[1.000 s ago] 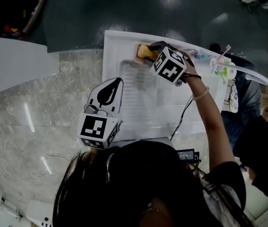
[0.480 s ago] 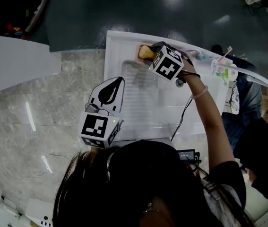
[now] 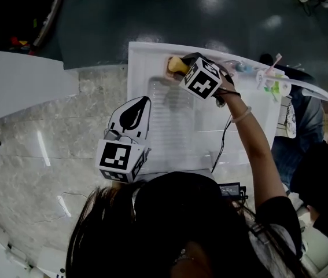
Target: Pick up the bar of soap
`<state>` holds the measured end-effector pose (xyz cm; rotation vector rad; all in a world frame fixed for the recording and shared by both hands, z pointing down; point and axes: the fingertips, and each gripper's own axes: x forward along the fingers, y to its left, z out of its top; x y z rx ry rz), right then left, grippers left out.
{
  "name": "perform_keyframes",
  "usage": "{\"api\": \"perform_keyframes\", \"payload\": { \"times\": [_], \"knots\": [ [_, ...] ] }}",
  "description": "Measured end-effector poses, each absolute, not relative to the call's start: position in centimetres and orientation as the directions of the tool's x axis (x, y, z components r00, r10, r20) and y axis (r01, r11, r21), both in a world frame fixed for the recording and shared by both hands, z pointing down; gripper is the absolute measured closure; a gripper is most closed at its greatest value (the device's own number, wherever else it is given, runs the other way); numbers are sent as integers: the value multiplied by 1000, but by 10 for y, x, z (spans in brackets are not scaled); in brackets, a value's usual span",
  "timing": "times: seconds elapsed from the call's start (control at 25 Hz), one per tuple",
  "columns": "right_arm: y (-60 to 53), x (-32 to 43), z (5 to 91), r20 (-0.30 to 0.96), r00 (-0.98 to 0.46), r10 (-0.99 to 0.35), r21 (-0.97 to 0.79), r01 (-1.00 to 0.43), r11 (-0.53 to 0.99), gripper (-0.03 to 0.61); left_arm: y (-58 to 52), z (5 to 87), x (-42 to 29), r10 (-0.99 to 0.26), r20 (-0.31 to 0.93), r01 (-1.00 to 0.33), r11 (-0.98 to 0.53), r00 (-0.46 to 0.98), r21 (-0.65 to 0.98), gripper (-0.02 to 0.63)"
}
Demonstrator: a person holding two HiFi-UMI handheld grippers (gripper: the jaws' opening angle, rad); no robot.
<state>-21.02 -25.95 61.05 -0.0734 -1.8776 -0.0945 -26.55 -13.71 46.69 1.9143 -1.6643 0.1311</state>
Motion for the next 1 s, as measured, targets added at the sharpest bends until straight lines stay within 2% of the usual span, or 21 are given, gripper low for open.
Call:
{"api": "perform_keyframes", "payload": {
  "times": [0.6, 1.0],
  "knots": [
    [-246, -191, 554, 858, -513, -37, 10, -55, 998, 391, -146, 435, -230, -871, 432, -949, -109, 234, 296, 606],
    [-223, -159, 503, 729, -680, -84, -60, -185, 981, 393, -152, 404, -193, -884, 395, -960, -176, 251, 217, 606]
  ]
}}
